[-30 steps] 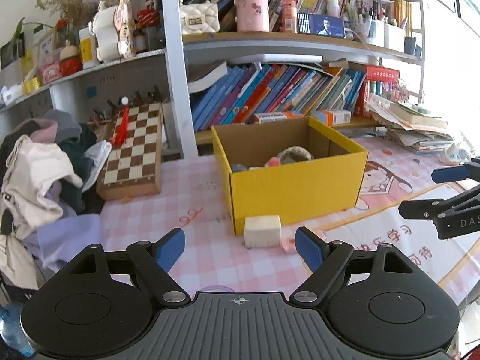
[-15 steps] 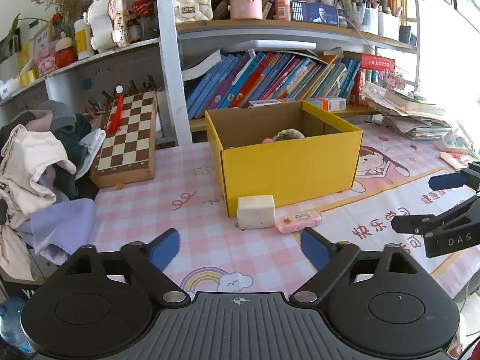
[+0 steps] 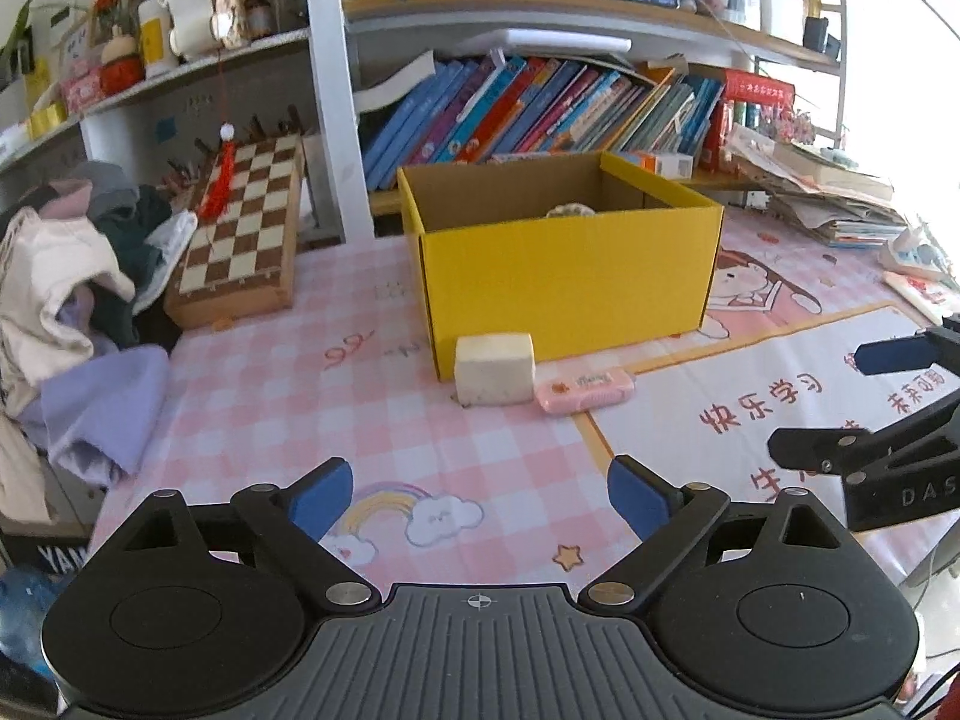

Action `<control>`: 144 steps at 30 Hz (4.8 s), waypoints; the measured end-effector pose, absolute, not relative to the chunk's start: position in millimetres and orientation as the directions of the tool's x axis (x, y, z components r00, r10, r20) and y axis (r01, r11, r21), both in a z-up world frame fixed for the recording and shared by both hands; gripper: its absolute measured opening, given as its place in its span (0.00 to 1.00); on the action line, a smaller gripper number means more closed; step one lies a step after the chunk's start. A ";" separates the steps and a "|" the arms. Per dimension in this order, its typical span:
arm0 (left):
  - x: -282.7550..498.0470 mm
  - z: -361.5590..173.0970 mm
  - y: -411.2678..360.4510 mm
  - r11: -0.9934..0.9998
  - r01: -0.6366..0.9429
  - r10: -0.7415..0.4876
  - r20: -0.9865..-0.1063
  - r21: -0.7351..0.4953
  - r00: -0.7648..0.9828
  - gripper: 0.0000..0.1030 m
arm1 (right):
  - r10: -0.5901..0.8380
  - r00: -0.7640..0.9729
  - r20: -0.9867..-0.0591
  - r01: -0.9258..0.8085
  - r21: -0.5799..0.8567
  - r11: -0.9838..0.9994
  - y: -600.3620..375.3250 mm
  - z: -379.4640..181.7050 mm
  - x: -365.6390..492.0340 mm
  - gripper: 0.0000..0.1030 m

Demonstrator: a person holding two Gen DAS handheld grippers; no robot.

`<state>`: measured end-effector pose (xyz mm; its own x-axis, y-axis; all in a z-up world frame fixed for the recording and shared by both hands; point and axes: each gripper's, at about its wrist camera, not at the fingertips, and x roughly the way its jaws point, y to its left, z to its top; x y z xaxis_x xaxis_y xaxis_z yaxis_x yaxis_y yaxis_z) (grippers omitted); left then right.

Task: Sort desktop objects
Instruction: 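Withdraw both tools from the box toward the white cube and pink eraser, then move the right tool to the pink eraser while the left tool approaches the white cube, then close the right tool on the pink eraser while the left tool grasps the white cube, then carry the eraser with the right tool while the left tool carries the cube over the box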

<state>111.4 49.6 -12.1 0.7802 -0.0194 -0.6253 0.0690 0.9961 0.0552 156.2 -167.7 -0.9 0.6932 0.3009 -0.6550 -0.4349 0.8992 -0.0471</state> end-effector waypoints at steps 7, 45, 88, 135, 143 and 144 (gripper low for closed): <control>105.0 -23.9 33.1 0.989 0.118 -0.033 -0.656 0.086 0.754 0.92 | 0.308 0.667 -0.679 -0.465 -0.055 0.884 -159.5 -9.9 153.8 0.96; 150.4 -26.5 61.9 0.991 -0.105 0.131 -0.662 0.079 0.738 0.92 | 0.430 0.497 -0.753 -0.685 -0.037 0.727 -98.6 -36.8 266.4 0.79; 264.3 -63.0 17.2 0.993 -0.034 0.105 -0.718 0.112 0.688 0.91 | 0.458 0.416 -0.786 -0.706 0.039 0.708 -139.1 -46.2 306.3 0.26; 235.6 42.9 13.1 0.993 0.119 -0.101 -0.537 0.000 0.838 0.36 | 0.521 0.511 -0.683 -0.695 0.028 0.718 -178.4 11.4 298.3 0.22; 257.2 57.8 13.2 0.987 0.153 -0.115 -0.486 0.040 0.867 0.36 | 0.559 0.568 -0.604 -0.691 0.019 0.723 -186.8 49.6 304.9 0.22; 258.9 57.8 13.9 0.987 0.155 -0.113 -0.483 0.047 0.868 0.36 | 0.564 0.573 -0.594 -0.690 0.021 0.724 -187.9 55.1 306.8 0.22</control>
<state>258.9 13.9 57.8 0.8684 -0.1131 -0.4828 0.1549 0.9868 0.0473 306.8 -187.9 55.1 0.5735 0.5641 -0.5940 -0.6900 0.7235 0.0210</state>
